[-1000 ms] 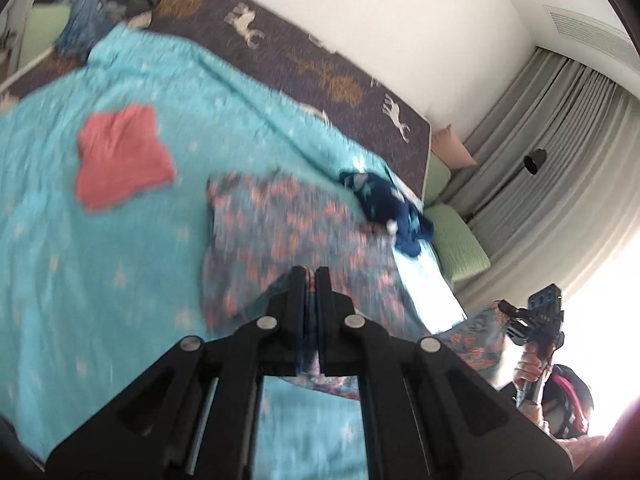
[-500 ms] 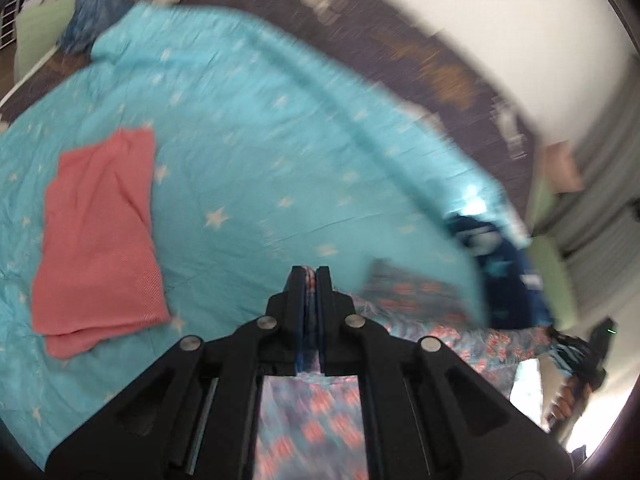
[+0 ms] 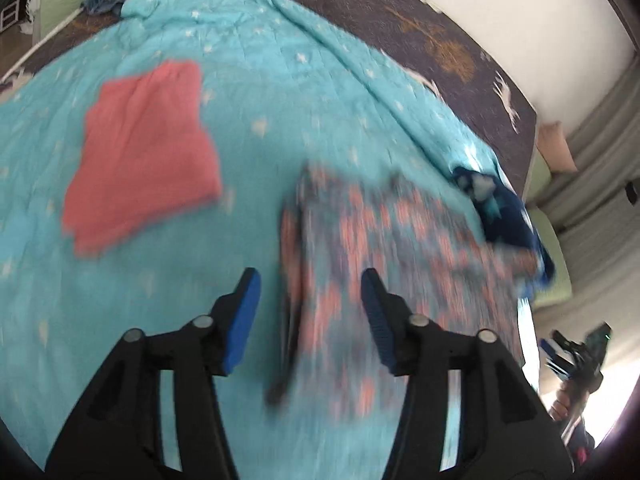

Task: Fold small clothes

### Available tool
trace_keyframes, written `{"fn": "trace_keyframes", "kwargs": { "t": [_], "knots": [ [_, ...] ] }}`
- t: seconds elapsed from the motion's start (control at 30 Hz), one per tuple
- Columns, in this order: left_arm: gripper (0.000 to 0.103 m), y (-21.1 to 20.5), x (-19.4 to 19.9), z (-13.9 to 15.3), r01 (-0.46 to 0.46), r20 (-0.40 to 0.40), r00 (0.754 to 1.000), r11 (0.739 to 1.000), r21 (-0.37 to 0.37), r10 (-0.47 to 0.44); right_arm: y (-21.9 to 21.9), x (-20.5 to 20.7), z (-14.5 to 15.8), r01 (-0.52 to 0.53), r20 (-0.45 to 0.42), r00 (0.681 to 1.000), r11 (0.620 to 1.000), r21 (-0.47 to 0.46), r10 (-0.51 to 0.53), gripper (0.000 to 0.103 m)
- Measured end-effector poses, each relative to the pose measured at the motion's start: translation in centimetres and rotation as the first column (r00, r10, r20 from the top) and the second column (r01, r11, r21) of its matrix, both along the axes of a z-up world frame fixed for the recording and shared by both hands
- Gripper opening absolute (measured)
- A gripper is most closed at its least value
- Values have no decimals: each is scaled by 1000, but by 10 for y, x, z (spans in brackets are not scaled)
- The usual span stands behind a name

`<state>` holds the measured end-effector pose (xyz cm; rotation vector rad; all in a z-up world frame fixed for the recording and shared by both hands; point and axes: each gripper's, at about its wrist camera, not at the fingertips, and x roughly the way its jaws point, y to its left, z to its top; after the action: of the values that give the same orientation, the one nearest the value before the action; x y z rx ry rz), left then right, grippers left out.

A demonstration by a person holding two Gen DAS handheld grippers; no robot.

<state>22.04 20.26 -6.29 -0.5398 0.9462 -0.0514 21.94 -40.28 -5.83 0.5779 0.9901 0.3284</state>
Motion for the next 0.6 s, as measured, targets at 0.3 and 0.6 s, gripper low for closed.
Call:
{"fn": "trace_keyframes", "kwargs": {
  "t": [0.3, 0.6],
  "knots": [
    [65, -45, -69, -28, 76, 22, 997, 978, -196, -74, 57, -72, -64, -79, -206, 970, 970, 230, 127, 56],
    [15, -21, -23, -60, -141, -27, 990, 937, -318, 140, 55, -25, -88, 157, -265, 960, 959, 237, -92, 32]
  ]
}}
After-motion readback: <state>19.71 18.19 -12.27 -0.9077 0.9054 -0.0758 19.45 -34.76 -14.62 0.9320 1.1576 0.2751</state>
